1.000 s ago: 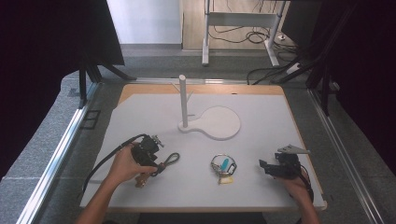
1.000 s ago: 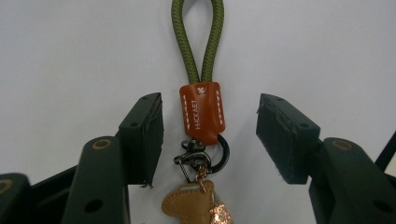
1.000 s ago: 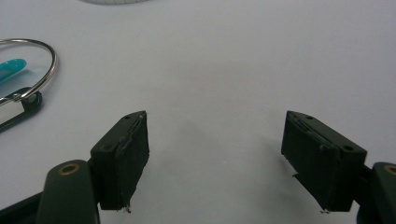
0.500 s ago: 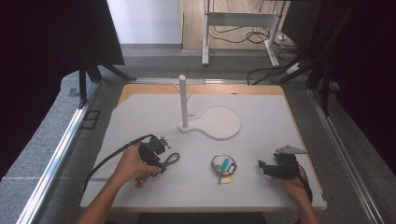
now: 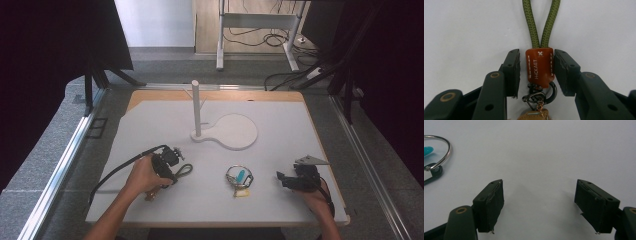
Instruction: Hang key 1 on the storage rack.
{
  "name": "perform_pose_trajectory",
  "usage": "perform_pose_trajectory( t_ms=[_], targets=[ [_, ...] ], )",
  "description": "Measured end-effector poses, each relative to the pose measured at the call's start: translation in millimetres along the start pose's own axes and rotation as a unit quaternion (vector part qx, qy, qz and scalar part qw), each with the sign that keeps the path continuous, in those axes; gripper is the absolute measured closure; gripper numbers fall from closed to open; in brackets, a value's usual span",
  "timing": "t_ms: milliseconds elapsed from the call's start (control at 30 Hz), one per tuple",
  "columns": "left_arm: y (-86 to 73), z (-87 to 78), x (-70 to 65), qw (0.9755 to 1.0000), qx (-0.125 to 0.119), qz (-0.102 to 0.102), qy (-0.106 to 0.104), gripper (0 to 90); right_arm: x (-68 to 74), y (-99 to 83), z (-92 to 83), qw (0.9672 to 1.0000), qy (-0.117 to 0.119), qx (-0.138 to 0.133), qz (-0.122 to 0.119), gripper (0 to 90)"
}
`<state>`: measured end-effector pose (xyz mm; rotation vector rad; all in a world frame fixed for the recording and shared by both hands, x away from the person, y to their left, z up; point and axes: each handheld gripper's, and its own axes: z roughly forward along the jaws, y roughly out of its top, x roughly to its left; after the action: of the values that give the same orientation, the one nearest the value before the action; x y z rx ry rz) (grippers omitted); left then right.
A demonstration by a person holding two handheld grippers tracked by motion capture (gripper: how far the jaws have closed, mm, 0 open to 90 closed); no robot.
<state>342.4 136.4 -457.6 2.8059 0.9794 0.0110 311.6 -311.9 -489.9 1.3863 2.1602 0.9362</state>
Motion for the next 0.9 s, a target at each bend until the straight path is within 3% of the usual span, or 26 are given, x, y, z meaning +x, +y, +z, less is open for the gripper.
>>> perform_pose_trajectory(
  t_ms=[133, 367, 533, 900],
  targets=[
    [-1.0, -0.6, -0.4, 1.0, -0.004, 0.002, 0.0, 66.1, 0.0, -0.2, 0.6, 1.0, -0.001, 0.001, -0.001, 24.0],
    [-3.4, -3.2, -0.8, 0.9999, -0.014, 0.008, 0.001, 66.9, 0.2, -0.6, 0.8, 1.0, -0.005, 0.002, -0.002, 24.0],
    [-10.1, -21.3, 5.2, 0.9984, -0.057, 0.002, 0.0, 67.2, -1.0, -0.9, 1.2, 1.0, -0.008, 0.004, 0.003, 24.0],
    [-20.7, -45.7, 9.9, 0.9939, -0.108, 0.001, -0.021, 67.4, -2.6, -1.3, 0.5, 0.9999, -0.011, 0.002, 0.007, 24.0]
  ],
)
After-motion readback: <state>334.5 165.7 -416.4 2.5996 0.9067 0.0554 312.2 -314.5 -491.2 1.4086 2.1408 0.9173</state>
